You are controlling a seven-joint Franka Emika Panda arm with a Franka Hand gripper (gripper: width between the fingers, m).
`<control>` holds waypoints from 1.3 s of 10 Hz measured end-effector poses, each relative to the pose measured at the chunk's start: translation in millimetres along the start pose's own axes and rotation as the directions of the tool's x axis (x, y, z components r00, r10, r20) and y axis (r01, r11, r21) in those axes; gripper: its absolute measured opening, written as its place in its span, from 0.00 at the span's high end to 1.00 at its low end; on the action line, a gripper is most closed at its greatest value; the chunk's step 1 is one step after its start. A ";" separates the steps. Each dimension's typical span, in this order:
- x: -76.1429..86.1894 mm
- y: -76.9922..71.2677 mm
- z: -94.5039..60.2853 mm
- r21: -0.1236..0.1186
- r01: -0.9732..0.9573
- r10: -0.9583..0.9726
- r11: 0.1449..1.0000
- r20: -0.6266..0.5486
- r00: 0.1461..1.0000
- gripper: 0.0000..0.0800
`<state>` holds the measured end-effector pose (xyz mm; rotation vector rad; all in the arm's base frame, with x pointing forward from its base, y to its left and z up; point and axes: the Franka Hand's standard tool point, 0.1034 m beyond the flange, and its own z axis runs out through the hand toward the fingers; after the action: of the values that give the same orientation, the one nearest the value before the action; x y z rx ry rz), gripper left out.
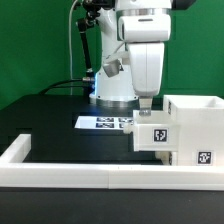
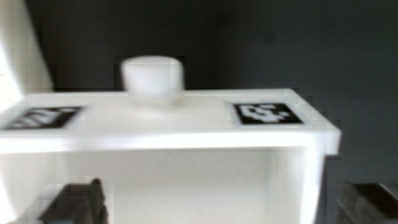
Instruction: Assemble drawer
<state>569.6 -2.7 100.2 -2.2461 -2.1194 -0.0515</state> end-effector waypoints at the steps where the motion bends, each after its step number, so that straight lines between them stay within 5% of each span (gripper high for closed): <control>1: -9.3 4.0 -3.7 0.010 0.033 -0.033 0.999 0.002 0.999 0.19; 6: -21.5 4.0 -1.6 0.018 0.043 -0.043 0.999 -0.005 0.999 0.19; 13: -28.5 1.6 37.4 0.057 0.035 -0.022 0.998 -0.214 0.977 0.19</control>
Offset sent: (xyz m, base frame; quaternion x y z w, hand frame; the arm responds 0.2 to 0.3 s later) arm 0.0000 0.0000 0.0000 0.0000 0.0000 0.0000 1.0000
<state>569.0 -28.9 61.1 -2.0728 -2.0140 -0.2165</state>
